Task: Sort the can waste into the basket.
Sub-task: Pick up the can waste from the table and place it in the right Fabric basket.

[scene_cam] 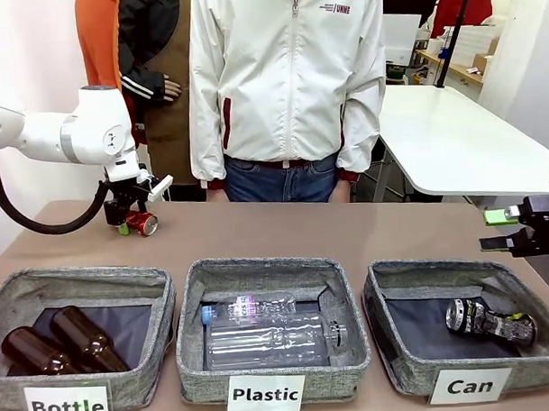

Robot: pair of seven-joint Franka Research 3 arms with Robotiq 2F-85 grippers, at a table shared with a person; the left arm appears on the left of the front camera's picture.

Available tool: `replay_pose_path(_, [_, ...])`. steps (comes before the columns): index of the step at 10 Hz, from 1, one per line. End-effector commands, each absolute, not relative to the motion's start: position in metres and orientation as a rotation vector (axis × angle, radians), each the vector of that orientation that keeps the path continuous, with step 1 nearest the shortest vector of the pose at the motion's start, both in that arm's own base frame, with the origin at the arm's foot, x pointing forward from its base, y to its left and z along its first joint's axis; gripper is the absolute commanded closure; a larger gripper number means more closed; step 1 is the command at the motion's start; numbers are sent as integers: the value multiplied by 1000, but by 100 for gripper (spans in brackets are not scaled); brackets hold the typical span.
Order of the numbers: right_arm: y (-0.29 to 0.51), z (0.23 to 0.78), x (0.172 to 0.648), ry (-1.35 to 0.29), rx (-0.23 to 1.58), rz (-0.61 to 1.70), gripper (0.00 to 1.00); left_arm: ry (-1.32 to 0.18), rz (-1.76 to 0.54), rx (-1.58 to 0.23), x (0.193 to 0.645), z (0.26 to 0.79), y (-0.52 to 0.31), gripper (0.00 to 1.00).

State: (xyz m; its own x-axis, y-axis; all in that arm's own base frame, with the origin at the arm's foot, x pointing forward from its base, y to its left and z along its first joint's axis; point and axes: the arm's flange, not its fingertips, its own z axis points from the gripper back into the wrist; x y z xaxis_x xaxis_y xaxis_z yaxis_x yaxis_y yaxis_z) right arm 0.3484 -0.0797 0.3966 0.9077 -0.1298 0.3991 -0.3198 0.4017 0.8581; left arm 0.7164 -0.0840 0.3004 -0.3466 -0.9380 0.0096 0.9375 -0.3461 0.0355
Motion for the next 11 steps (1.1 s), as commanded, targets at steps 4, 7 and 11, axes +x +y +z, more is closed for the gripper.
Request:
replay_pose_path(4, [-81,397,348,-453,1162,148,0,2,-1896,46,720,301,-84,100])
replay_pose_path(7, [-81,397,348,-453,1162,148,0,-7,-1889,50,719,305,-83,100])
replay_pose_path(11, [-81,397,348,-453,1162,148,0,-39,-1859,-21,713,314,-81,100])
